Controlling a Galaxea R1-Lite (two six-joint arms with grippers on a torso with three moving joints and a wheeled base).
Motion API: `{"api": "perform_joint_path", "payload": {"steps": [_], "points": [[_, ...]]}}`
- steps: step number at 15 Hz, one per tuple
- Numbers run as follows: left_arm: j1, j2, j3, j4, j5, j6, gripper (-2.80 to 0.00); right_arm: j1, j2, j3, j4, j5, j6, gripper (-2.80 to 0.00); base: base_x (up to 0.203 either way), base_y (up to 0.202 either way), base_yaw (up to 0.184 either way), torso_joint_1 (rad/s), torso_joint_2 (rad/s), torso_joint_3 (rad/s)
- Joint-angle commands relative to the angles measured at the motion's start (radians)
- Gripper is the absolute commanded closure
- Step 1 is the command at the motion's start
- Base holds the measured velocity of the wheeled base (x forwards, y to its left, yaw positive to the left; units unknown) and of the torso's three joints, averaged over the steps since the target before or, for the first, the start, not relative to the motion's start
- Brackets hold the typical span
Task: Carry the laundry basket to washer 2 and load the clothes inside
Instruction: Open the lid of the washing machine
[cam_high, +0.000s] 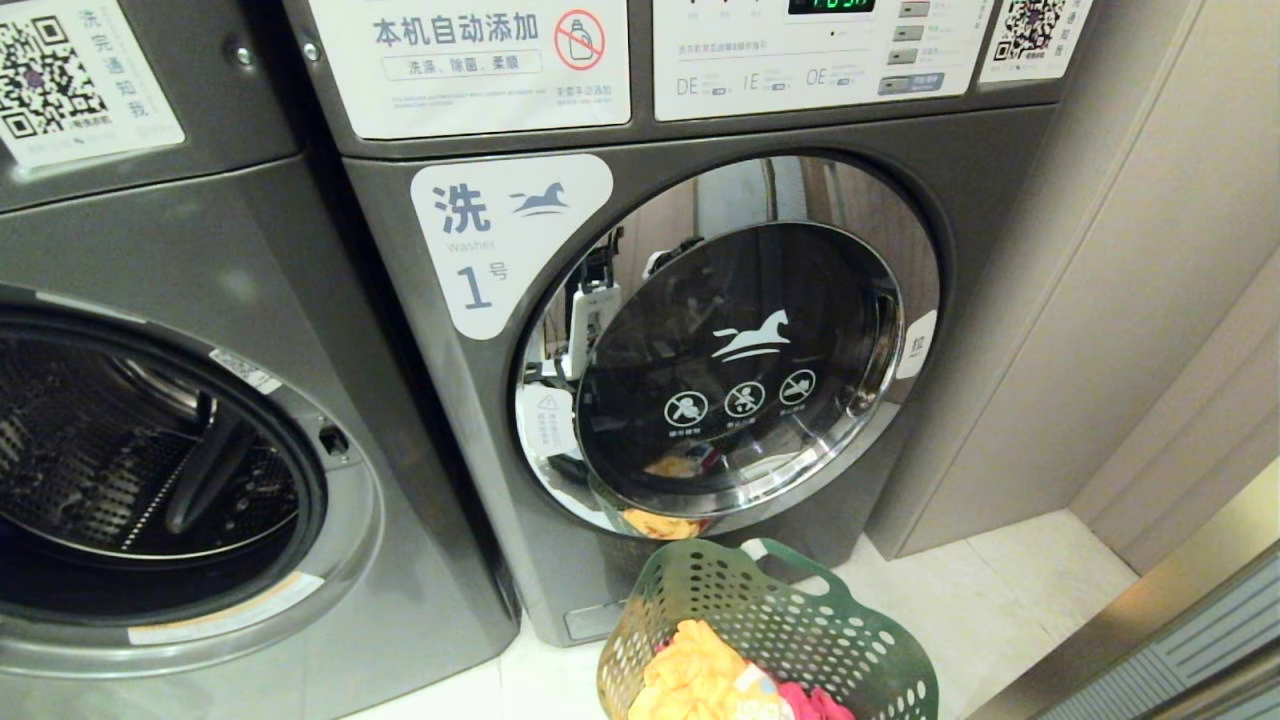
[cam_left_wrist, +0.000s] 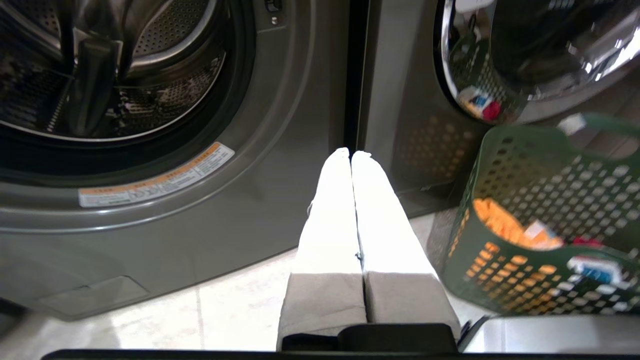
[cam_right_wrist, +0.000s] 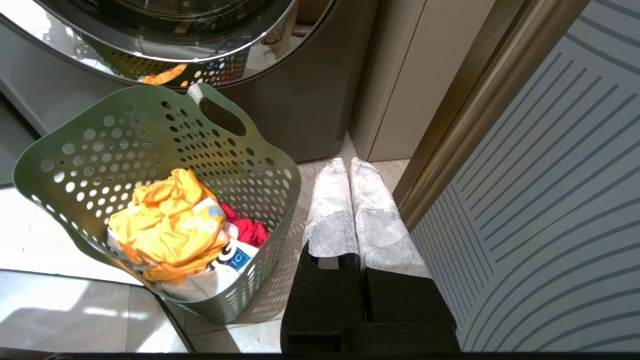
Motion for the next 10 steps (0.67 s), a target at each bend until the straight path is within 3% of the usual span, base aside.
{"api": "perform_joint_path", "payload": {"steps": [1,10], "points": [[-0.004,-0.041,0.001,0.0,0.003,-0.026,0.0,0.0,0.002,0.0,0.001,0.001,-0.002,0.0,0.0,0.0,0.0,0.0,0.0,0.0],[-0.004,-0.041,0.001,0.0,0.003,-0.027,0.0,0.0,0.002,0.0,0.001,0.001,0.0,0.0,-0.014,0.0,0.0,0.001,0.0,0.0]]}}
